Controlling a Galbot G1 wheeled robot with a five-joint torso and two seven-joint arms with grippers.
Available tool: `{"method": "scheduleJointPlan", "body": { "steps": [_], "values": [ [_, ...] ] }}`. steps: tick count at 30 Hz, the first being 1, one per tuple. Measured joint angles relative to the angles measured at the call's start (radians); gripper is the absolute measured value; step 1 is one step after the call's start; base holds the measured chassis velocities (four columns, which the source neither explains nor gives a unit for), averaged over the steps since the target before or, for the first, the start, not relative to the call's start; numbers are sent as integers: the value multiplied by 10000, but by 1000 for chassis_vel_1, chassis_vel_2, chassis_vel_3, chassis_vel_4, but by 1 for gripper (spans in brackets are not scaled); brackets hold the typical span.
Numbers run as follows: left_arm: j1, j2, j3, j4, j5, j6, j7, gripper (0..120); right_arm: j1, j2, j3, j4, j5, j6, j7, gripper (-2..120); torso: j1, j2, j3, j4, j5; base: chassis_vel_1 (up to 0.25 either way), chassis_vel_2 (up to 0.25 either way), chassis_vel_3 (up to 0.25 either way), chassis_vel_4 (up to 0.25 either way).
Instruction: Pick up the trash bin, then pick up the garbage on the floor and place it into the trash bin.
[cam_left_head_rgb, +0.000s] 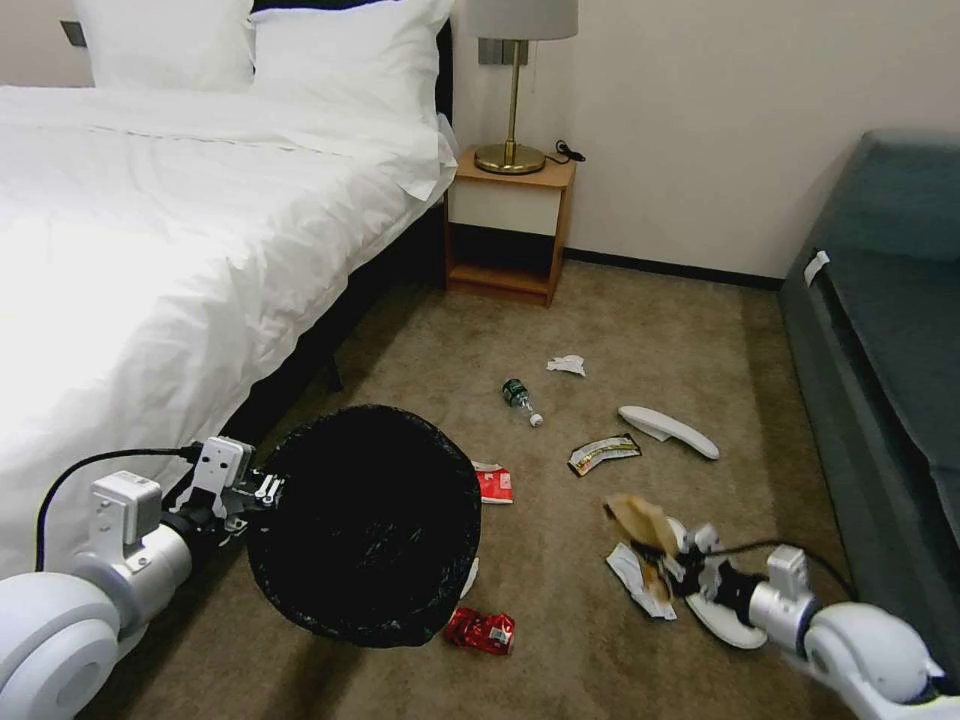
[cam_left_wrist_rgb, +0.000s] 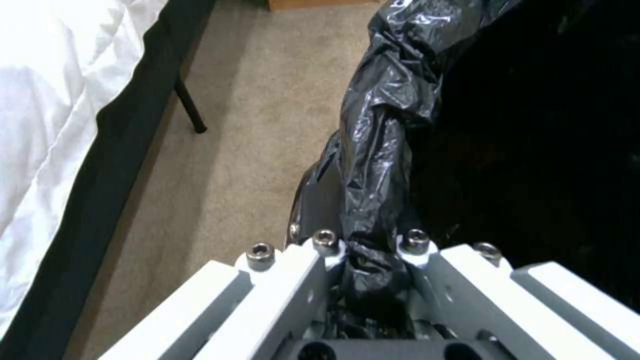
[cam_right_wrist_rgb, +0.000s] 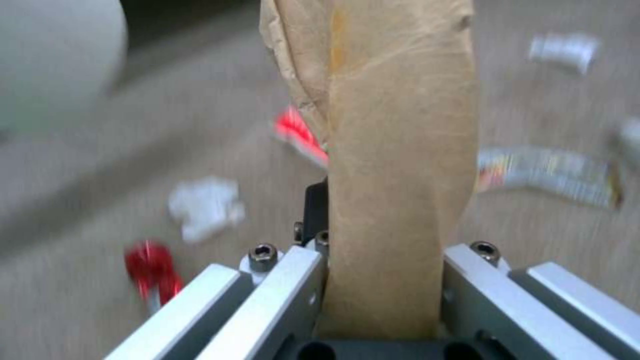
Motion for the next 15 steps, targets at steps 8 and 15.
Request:
{"method": "scheduleJointPlan", "body": {
  "steps": [8, 15],
  "values": [
    [-210, 73, 261, 273, -78, 0, -50, 1, 1066, -142, 110, 1301, 1151, -462, 315, 1, 0, 1, 0, 0, 1, 0, 0, 0, 0],
    [-278, 159, 333, 513, -189, 0, -197, 1, 3517, 75, -1362, 1991, 2507, -804, 1003, 1, 1, 1, 1, 1, 1, 0, 0, 0, 0]
  ]
}}
